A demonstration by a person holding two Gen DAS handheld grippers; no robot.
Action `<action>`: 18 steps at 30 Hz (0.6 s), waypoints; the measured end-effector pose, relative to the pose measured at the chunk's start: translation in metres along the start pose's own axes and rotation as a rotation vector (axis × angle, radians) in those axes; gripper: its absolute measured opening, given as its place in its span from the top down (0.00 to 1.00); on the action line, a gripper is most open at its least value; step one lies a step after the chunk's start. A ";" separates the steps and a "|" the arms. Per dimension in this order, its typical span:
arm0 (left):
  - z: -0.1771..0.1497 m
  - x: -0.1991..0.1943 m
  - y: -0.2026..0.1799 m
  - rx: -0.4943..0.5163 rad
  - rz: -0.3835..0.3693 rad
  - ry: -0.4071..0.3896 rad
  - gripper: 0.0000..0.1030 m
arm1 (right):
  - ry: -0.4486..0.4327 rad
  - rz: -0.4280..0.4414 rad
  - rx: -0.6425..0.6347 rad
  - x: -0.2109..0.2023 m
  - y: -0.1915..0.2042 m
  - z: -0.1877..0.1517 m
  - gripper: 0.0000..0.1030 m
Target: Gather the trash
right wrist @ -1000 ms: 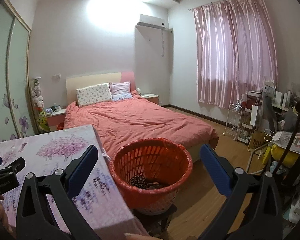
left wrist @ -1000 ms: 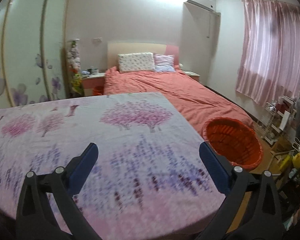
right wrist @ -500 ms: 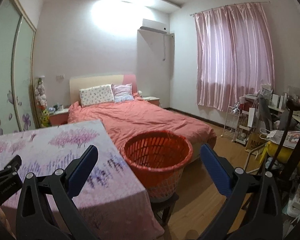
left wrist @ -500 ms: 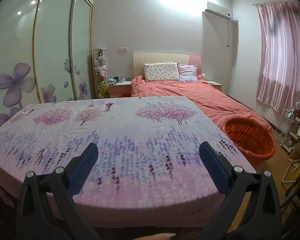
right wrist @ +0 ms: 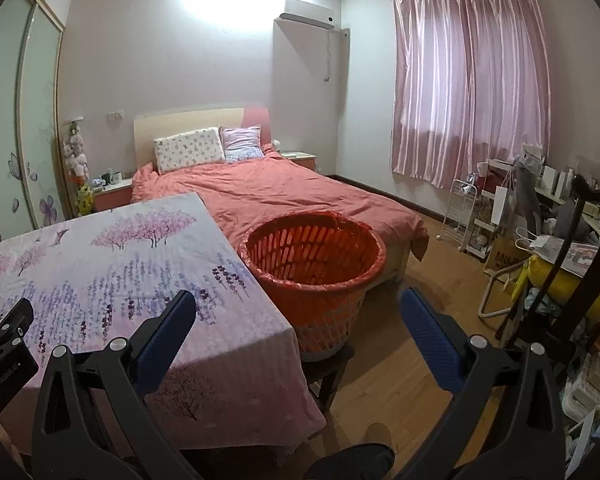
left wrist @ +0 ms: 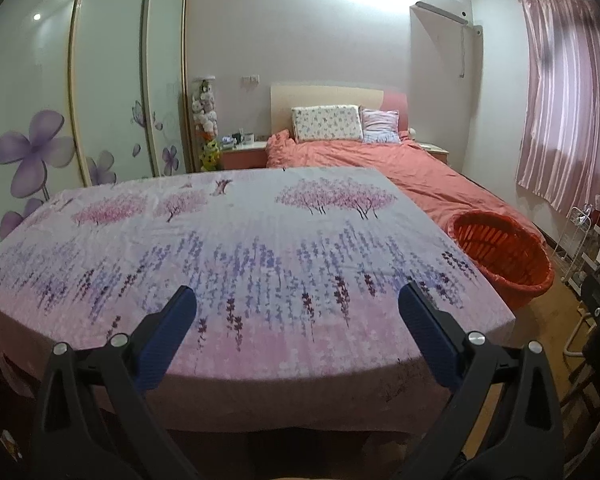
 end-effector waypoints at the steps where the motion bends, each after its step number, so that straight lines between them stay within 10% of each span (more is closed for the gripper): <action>1: -0.001 0.001 0.000 -0.003 0.000 0.005 0.04 | 0.002 -0.006 -0.002 0.000 0.000 -0.001 0.02; 18: -0.006 0.005 -0.003 0.004 0.014 0.029 0.04 | 0.044 -0.044 -0.022 0.006 -0.004 -0.012 0.02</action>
Point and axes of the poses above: each gripper's, at about its wrist camera, not at the fingertips, and x roughly the way its jaws point, y to its left, z to its top, the point moved 8 cm from there along x, roughly the way its jaws point, and after that the axes turned 13 degrees about -z, right-handed, at the moved point
